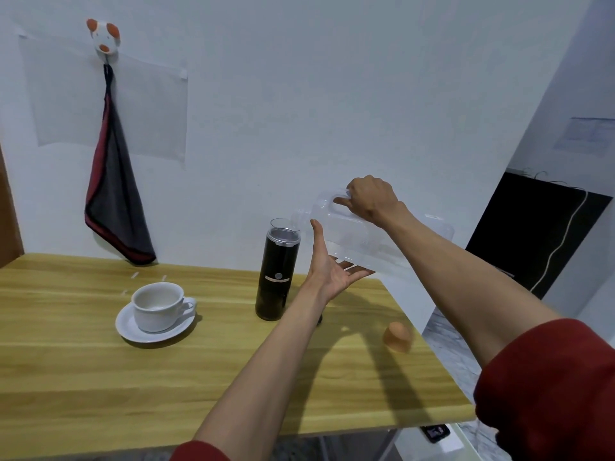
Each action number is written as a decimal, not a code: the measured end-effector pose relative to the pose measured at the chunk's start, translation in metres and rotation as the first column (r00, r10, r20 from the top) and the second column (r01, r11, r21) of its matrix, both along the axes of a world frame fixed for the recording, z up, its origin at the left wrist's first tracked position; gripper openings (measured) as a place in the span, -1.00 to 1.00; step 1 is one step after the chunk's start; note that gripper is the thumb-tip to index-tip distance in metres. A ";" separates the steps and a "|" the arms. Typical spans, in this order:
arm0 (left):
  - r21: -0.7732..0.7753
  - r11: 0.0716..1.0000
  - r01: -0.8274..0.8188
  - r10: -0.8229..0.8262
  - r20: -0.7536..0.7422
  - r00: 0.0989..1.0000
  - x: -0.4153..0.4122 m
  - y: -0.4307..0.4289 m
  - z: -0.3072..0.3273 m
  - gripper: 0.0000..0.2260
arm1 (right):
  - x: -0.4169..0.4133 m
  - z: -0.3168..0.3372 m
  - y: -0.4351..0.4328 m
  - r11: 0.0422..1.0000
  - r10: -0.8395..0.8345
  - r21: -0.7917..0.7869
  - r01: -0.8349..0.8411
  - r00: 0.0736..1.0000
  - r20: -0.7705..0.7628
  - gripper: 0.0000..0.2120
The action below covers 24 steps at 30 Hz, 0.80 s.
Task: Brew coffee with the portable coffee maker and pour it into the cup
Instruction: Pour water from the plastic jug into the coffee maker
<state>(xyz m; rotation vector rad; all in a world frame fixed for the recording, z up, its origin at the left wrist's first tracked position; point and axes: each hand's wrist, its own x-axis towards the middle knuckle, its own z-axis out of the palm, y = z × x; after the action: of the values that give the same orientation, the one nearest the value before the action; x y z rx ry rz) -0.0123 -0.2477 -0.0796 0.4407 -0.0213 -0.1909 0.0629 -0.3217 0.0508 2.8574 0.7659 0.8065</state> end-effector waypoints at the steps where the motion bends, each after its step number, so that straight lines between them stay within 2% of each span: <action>1: -0.003 1.000 -0.002 0.002 0.001 1.000 0.000 0.000 0.000 0.01 | 0.000 0.001 0.000 1.000 0.002 -0.001 -0.002 1.000 0.000 -0.46; 24: -0.044 0.999 0.006 -0.006 -0.004 1.000 -0.002 -0.002 0.004 -0.01 | -0.003 0.006 0.003 1.000 -0.011 -0.020 0.010 1.000 -0.028 -0.45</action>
<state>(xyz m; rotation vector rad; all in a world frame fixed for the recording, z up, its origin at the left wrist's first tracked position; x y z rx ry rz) -0.0146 -0.2497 -0.0760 0.3965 -0.0230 -0.1973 0.0594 -0.3182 0.0571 2.8584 0.7572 0.7552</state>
